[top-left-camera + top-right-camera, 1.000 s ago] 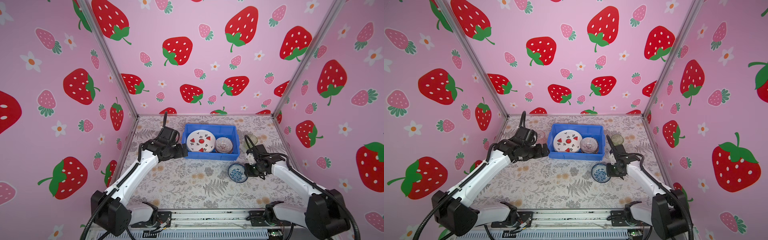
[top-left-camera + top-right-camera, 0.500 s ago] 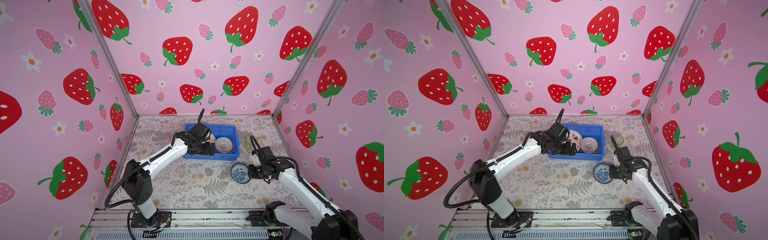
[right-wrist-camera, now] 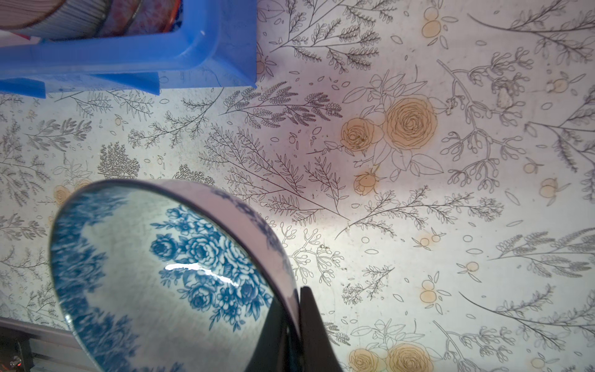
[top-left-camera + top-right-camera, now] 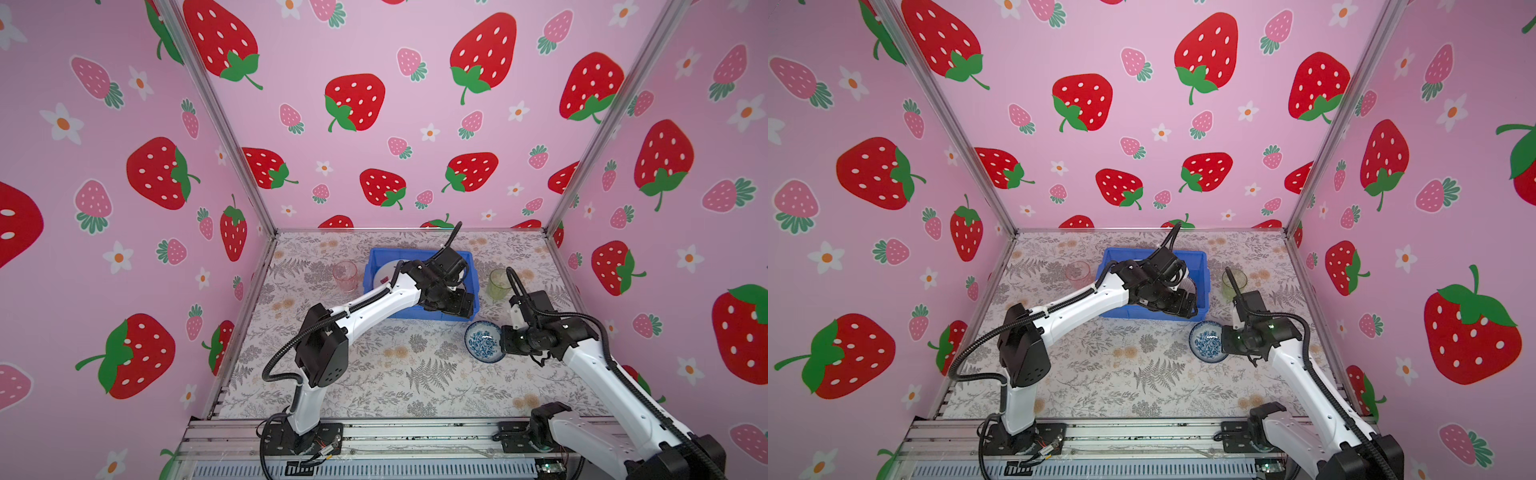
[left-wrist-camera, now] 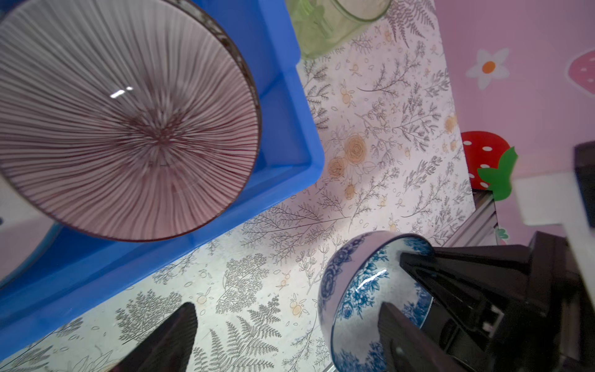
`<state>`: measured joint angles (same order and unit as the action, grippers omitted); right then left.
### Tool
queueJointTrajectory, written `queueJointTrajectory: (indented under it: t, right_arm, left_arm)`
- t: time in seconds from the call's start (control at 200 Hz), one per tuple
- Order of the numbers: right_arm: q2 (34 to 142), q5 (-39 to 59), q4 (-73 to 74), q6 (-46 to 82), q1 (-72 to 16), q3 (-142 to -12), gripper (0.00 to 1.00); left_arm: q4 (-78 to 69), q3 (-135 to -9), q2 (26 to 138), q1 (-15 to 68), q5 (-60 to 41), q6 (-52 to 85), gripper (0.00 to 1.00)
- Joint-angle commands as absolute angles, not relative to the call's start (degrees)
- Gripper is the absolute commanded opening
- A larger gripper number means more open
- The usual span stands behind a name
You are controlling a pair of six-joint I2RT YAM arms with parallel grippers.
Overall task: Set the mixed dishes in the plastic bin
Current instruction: 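Carry the blue floral bowl toward the left gripper while the left gripper grasps its rim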
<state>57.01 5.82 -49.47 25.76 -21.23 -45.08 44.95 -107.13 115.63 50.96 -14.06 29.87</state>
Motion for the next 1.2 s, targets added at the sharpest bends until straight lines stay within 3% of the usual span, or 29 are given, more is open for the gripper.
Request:
queueJointTrajectory:
  t: [0.0, 0.175, 0.765, 1.081, 1.196]
  right_arm:
    - [55.8, 5.3, -50.1, 27.0, -21.0, -47.5, 0.05]
    - [56.0, 5.3, -49.8, 27.2, -21.0, -47.7, 0.05]
    - [56.9, 4.9, -49.5, 26.2, -20.8, -48.9, 0.05]
    - [56.9, 5.4, -49.5, 25.7, -20.7, -49.8, 0.05]
    - [56.5, 5.3, -49.7, 25.7, -20.7, -50.0, 0.05]
  left_arm:
    - [47.7, -111.0, 117.7, 51.7, -16.5, 29.0, 0.84]
    - [49.0, -114.5, 120.7, 53.1, -17.5, 28.2, 0.68]
    - [50.5, -117.0, 124.3, 54.8, -18.4, 28.0, 0.39]
    - [50.0, -116.0, 124.4, 55.4, -18.0, 28.7, 0.31]
    - [50.0, -116.3, 125.0, 55.4, -18.0, 28.8, 0.21]
